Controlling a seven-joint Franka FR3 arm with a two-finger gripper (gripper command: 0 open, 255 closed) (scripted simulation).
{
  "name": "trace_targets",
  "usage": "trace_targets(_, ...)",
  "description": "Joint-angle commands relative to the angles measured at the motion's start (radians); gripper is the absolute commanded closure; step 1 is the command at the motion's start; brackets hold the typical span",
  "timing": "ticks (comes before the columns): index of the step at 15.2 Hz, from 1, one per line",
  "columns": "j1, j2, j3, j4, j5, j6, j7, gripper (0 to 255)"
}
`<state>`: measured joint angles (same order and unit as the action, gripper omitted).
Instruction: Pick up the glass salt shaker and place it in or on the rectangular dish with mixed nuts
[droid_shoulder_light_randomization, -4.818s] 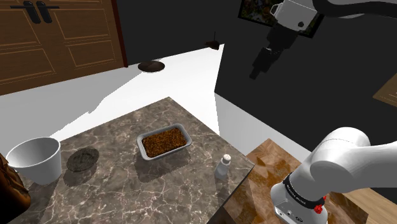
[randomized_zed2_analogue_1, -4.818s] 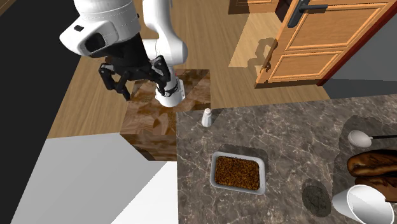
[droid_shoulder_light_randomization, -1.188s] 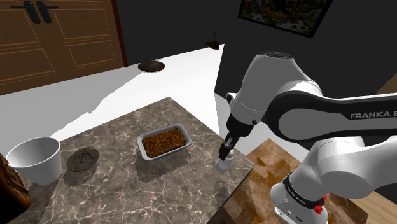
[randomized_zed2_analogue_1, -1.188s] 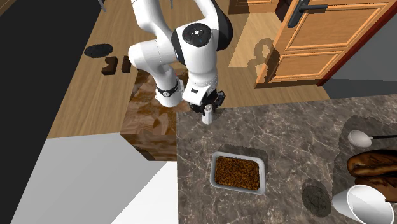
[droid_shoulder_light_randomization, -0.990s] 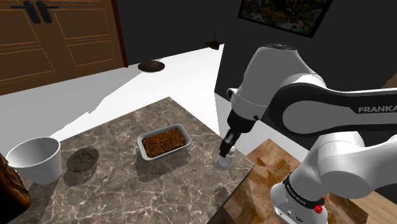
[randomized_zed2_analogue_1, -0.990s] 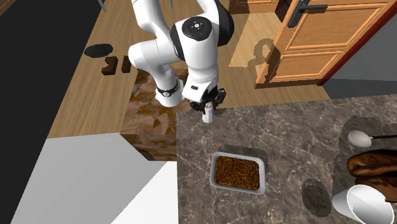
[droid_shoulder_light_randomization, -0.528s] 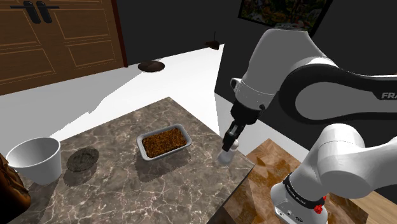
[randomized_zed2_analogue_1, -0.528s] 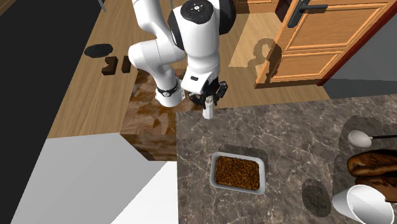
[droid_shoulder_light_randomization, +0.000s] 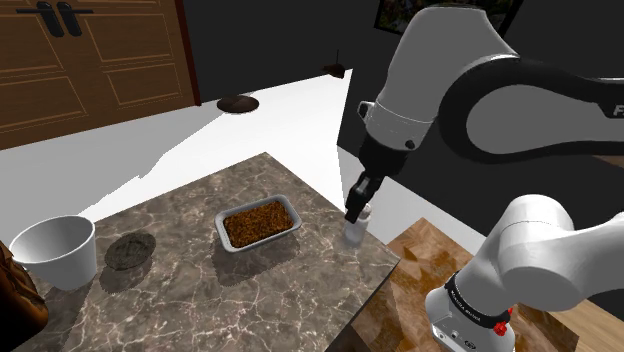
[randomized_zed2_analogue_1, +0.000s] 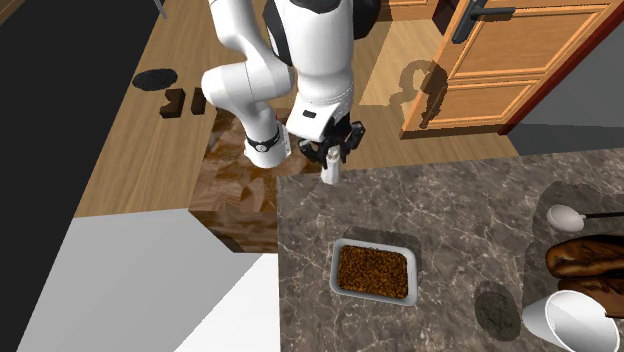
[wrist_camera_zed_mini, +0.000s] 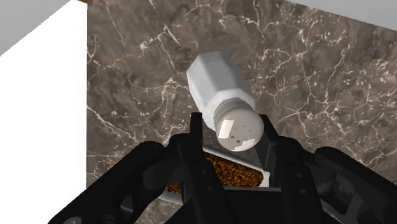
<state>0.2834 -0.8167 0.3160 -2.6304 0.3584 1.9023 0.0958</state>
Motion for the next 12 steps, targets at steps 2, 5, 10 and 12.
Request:
trace_targets(2,-0.031,0.129,0.016,0.092,-0.016,0.04,0.0,255)
trace_targets(5,-0.063,0.261,0.036,0.198,-0.041,0.069,0.01,255)
trace_targets(10,-0.106,0.472,0.07,0.392,-0.101,0.087,0.045,255)
trace_targets(12,-0.12,0.555,0.083,0.477,-0.131,0.086,0.064,255)
